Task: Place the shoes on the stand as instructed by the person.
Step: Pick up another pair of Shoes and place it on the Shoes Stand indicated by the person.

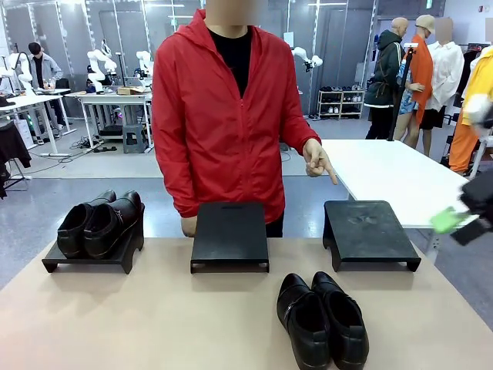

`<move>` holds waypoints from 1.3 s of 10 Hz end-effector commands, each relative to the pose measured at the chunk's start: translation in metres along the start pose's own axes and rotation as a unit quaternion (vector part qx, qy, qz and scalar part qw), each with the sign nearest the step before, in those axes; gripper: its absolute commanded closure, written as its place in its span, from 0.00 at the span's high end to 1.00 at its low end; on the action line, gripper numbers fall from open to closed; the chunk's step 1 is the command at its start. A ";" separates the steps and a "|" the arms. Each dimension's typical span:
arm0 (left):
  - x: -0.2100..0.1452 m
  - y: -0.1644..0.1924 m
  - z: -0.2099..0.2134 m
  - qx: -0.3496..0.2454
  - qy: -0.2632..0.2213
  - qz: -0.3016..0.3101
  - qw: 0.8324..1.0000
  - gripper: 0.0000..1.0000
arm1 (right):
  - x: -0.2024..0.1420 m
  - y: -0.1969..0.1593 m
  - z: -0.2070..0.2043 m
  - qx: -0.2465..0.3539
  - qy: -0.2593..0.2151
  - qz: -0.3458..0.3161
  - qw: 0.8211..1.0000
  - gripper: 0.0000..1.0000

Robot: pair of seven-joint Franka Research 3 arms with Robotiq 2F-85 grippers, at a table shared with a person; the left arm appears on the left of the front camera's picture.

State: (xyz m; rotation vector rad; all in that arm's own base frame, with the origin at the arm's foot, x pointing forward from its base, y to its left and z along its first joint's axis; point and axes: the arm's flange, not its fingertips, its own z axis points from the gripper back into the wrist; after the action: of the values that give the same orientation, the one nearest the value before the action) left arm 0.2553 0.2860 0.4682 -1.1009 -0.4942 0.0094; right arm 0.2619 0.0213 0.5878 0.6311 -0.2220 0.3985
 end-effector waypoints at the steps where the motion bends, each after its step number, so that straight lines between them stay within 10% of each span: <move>1: -0.002 0.000 0.000 -0.010 -0.003 -0.012 1.000 1.00 | 0.037 -0.009 -0.023 -0.022 0.046 -0.062 0.997 1.00; 13: -0.002 0.000 0.000 -0.010 -0.003 -0.012 1.000 1.00 | 0.074 -0.022 -0.228 -0.221 0.007 -0.179 0.959 1.00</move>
State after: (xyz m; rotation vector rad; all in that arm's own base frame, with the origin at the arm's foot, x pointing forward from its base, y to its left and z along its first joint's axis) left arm 0.2544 0.2864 0.4682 -1.1012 -0.4953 0.0097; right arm 0.3531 0.1570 0.4331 0.2497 -0.1514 0.0361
